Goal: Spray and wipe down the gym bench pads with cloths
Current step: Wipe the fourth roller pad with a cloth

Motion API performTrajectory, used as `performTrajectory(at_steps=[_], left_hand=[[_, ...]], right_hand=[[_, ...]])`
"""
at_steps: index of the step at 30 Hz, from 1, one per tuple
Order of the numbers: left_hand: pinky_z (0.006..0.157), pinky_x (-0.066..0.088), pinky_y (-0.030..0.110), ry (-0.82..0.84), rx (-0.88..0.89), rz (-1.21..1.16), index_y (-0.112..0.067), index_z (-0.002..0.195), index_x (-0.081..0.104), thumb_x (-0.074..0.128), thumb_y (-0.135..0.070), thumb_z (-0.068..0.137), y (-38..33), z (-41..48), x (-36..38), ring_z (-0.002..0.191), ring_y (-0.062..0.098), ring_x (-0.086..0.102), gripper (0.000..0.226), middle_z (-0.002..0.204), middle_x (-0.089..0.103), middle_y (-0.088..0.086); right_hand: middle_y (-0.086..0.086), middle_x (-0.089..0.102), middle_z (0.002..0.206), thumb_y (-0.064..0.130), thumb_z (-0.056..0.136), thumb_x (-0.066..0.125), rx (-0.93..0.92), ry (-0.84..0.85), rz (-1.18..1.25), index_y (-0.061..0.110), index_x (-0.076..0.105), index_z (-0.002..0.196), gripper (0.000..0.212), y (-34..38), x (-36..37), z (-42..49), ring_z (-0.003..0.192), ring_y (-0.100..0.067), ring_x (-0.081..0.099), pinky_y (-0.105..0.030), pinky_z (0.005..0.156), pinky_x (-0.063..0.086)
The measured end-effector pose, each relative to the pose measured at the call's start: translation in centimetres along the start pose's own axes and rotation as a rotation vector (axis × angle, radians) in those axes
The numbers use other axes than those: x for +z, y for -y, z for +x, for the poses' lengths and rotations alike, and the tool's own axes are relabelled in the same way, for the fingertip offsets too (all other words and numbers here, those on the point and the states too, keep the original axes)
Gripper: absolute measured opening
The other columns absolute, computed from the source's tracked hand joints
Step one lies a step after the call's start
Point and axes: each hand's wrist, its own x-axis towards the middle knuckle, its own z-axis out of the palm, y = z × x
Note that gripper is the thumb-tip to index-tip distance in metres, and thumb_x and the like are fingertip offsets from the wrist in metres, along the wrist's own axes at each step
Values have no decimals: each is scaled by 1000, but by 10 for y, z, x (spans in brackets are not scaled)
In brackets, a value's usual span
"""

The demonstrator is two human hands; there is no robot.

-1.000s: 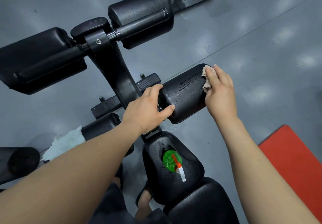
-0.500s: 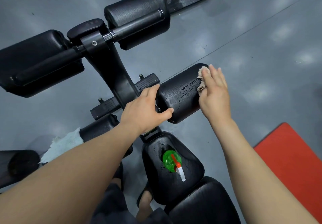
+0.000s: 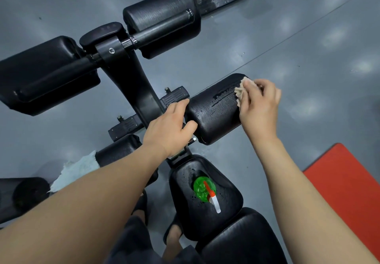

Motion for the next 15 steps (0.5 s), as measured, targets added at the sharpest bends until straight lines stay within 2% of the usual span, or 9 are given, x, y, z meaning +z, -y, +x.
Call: performTrajectory(at_steps=[3,8,12,15], left_hand=[[97,40,38,-2,-4,0,-35,156,25,41,-40,99,0,0,-1,126,17,53,59,158,35,-11],[98,42,39,0,-6,-8,-35,156,25,35,-35,99,-1,-2,-4,125,19,53,58,156,37,-11],[100,43,41,7,2,-9,-35,155,26,34,-32,98,-2,-2,-4,126,20,53,58,156,37,-11],[99,43,40,11,1,-17,-35,155,27,35,-30,98,-2,-3,-5,125,20,53,58,155,38,-12]], right_hand=[[-13,62,122,18,99,54,22,-22,31,10,72,119,28,17,4,-5,107,-40,51,-41,98,45],[-8,64,128,14,101,62,-295,80,127,6,70,125,27,51,4,-49,123,-31,55,-37,105,41],[-5,65,131,17,103,62,-441,183,174,10,69,130,28,42,-3,-48,114,-32,57,-40,102,46],[-5,65,133,9,100,62,-351,155,116,10,65,134,34,14,1,-24,110,-36,59,-32,106,40]])
